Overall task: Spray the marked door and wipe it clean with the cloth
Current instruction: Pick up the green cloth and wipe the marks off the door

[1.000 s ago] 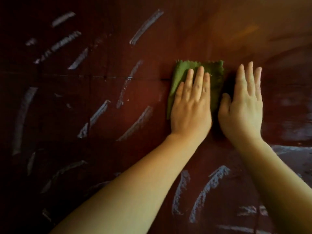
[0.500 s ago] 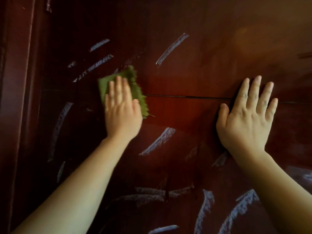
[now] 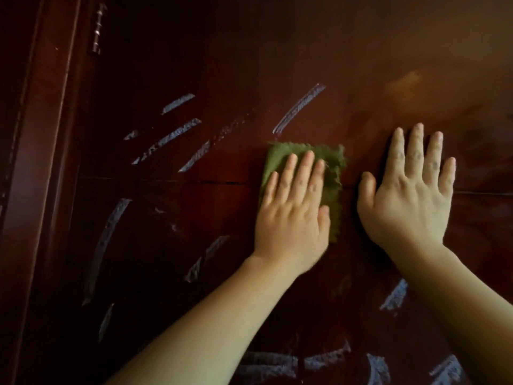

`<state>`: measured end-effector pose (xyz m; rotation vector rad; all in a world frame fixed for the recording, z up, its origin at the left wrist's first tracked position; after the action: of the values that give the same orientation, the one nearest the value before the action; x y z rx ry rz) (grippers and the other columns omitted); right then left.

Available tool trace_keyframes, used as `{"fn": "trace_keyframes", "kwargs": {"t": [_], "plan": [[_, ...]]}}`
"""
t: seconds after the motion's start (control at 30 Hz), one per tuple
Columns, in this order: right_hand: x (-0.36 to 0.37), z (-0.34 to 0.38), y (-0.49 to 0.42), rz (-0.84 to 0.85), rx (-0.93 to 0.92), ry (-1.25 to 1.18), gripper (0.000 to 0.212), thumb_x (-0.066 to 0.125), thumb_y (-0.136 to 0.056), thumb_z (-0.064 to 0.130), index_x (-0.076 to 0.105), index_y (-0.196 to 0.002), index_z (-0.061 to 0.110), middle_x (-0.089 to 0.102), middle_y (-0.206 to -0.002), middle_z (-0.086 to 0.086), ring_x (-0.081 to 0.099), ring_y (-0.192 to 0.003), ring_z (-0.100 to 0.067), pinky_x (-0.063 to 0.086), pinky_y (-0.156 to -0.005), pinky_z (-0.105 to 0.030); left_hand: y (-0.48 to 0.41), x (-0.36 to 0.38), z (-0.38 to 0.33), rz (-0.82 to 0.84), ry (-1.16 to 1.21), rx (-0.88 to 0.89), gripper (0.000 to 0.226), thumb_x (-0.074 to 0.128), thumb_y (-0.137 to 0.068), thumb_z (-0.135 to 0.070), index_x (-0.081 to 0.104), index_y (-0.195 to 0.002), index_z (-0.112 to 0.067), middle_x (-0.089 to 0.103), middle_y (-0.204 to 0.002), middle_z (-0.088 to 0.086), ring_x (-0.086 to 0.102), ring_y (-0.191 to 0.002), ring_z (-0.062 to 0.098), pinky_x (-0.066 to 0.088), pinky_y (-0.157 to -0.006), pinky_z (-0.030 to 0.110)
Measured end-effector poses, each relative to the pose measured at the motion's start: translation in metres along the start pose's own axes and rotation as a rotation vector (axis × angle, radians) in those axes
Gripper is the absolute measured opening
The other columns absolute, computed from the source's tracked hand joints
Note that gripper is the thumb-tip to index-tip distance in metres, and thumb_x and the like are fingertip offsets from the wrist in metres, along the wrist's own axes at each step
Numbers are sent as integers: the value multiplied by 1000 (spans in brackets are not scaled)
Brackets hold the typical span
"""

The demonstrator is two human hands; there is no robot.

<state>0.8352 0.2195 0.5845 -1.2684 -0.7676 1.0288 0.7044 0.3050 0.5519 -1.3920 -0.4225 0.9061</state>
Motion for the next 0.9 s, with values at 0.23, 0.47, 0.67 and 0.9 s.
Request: {"fn": "trace_keyframes", "kwargs": {"t": [0.23, 0.47, 0.67, 0.9], "plan": [[-15, 20, -57, -98, 49, -64, 72, 35, -98, 38, 8, -159, 11, 3, -167, -9, -6, -153, -28, 1, -123, -49, -114, -24, 10, -37, 43, -63, 65, 25, -103, -40, 0, -158, -15, -8, -166, 1, -11, -153, 21, -2, -124, 42], [1, 20, -70, -50, 154, -14, 69, 27, -98, 42, 8, -159, 14, 2, -167, -7, -5, -153, -28, 1, -124, -49, -135, -24, -3, -54, 9, 158, 63, 25, -103, -41, 3, -158, -20, -3, -167, -3, -8, -153, 19, -1, -125, 42], [4, 83, -77, -8, 64, -15, 75, 30, -96, 51, 8, -159, 19, -1, -167, -9, -8, -152, -33, -1, -122, -55, -133, -40, 99, -79, 10, -64, 63, 27, -101, -41, 7, -158, -22, -1, -167, -5, -4, -153, 17, 0, -124, 40], [29, 170, -70, 7, -71, -24, 74, 25, -96, 53, 6, -160, 20, -3, -167, -7, -9, -153, -30, -2, -123, -53, -76, -51, 266, -42, -14, -332, 60, 24, -105, -34, 2, -158, -19, -7, -166, -3, -9, -153, 17, -3, -124, 39]]}}
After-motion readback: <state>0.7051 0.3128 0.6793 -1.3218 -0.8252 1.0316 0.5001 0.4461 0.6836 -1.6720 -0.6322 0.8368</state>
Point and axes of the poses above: each hand's wrist, its own y-axis away from the middle knuckle, its own x-axis out of the palm, z = x × y, the point moved 6 cm from there along -y, towards the middle knuckle
